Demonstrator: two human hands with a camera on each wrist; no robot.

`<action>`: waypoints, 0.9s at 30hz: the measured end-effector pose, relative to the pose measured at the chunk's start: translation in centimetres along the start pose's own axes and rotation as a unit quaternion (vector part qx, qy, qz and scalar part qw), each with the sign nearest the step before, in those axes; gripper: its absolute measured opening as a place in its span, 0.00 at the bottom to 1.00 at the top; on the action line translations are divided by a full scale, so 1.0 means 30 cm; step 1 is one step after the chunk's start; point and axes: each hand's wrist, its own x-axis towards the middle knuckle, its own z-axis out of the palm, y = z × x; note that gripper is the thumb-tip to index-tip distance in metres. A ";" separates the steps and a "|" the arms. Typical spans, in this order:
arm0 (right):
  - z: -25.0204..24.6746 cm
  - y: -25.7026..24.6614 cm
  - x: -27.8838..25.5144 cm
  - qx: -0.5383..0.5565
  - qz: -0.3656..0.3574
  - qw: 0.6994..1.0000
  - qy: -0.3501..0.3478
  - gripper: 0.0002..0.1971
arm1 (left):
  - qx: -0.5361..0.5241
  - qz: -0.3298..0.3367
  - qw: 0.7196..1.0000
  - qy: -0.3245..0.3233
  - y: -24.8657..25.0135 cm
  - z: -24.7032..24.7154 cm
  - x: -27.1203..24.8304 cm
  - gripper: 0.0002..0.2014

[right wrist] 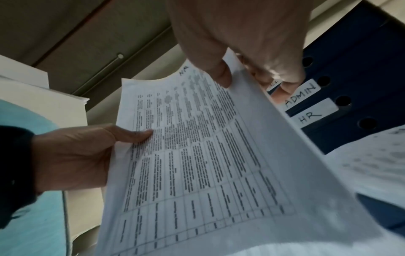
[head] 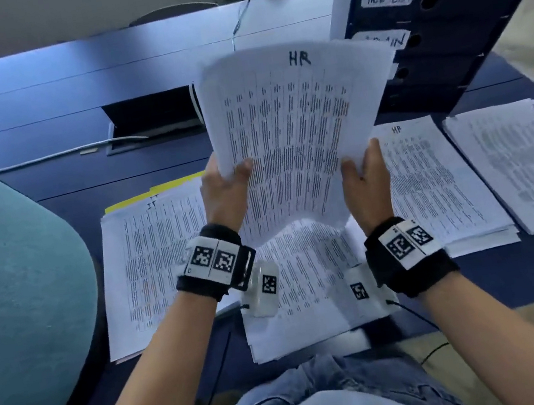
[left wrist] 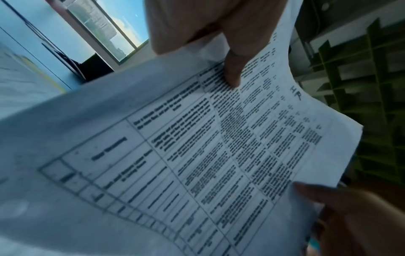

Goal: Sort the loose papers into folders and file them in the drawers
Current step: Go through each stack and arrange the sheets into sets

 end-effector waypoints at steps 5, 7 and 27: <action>-0.167 0.004 0.129 -0.035 0.007 0.999 0.023 0.07 | -0.065 0.000 0.998 0.005 0.060 0.147 0.056 0.10; -0.244 0.022 0.186 -0.070 0.015 0.997 0.037 0.07 | -0.053 -0.025 0.998 0.014 0.051 0.243 0.079 0.12; -0.571 0.455 0.273 -0.436 0.119 0.887 -0.089 0.24 | 0.358 -0.164 0.906 -0.156 -0.216 0.805 -0.105 0.28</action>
